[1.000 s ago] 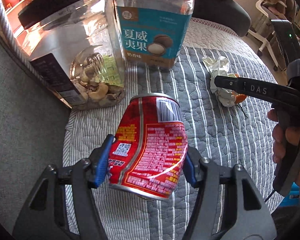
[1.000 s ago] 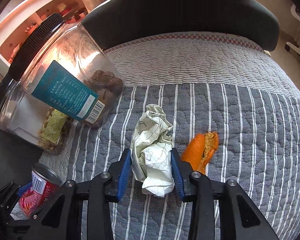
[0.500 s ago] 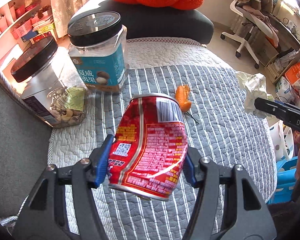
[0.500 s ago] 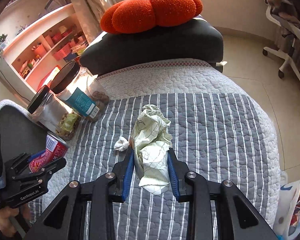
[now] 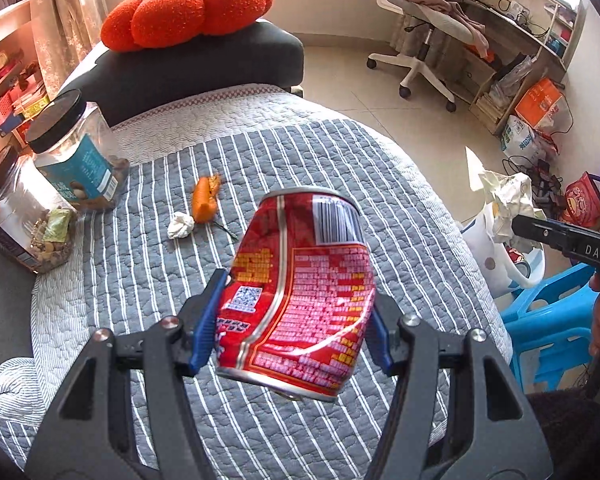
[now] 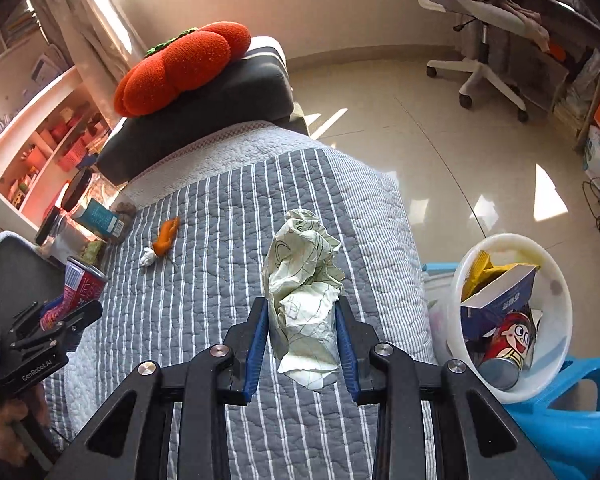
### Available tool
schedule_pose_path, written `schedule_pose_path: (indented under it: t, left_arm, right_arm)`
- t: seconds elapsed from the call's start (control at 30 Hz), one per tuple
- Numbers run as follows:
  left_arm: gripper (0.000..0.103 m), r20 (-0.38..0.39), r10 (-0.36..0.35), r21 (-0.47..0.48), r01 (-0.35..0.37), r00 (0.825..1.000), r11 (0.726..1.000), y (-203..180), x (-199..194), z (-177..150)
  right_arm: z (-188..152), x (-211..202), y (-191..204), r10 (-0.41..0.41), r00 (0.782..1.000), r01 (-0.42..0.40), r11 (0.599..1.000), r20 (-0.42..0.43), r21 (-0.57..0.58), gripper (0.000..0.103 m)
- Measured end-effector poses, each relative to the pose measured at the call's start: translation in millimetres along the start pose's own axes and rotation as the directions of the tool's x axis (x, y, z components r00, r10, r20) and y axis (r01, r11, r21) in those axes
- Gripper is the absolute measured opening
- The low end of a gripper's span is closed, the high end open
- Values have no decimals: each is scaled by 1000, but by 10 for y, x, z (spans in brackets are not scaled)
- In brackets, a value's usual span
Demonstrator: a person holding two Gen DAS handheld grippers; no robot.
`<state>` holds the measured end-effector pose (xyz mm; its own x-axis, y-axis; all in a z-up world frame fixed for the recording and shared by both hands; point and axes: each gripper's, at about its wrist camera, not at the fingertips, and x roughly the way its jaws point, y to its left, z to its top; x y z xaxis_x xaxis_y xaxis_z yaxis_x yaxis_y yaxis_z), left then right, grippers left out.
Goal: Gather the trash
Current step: 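Carry the red can and crumpled paper over the white bucket with both tools, then open both tools to drop the can and paper into the bucket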
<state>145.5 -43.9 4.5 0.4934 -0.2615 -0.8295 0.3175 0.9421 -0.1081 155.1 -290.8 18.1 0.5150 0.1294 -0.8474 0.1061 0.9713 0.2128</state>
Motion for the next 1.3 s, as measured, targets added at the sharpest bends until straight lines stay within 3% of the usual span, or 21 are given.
schedule_pose_path:
  t: [0.17, 0.43, 0.63, 0.8, 1.0, 1.1, 1.13, 1.17, 1.3]
  left_arm:
    - [63, 26, -50, 81, 48, 998, 996, -548, 81, 108]
    - [63, -4, -142, 150, 141, 990, 979, -1324, 446, 257]
    - [63, -36, -248, 184, 251, 968, 950, -2014, 707, 317]
    - [63, -62, -332, 245, 337, 941, 909, -2498, 886, 284]
    - [63, -69, -397, 324, 397, 915, 859, -2821, 1080, 249]
    - [67, -77, -450, 338, 448, 890, 828, -2863, 1166, 256]
    - [79, -85, -454, 327, 455, 887, 828, -2850, 1199, 268]
    - [84, -85, -448, 317, 451, 890, 834, -2836, 1220, 278]
    - [86, -89, -454, 300, 458, 887, 837, -2785, 1180, 321]
  right_arm:
    - [-85, -278, -534, -2, 999, -1, 997, 33, 74, 34]
    - [-247, -517, -1467, -52, 998, 40, 969, 40, 243, 34]
    - [-359, -620, -1979, -108, 994, 97, 950, 22, 297, 35]
    - [-426, -633, -2256, -132, 991, 122, 935, 6, 333, 35]
    - [-471, -593, -2438, -155, 988, 151, 930, -14, 334, 35]
    - [-477, -544, -2467, -161, 987, 160, 928, -27, 335, 36]
    - [-477, -536, -2474, -162, 986, 162, 928, -29, 335, 36]
    - [-468, -518, -2465, -163, 986, 164, 928, -31, 334, 36]
    - [-459, -494, -2470, -163, 986, 165, 929, -34, 332, 38]
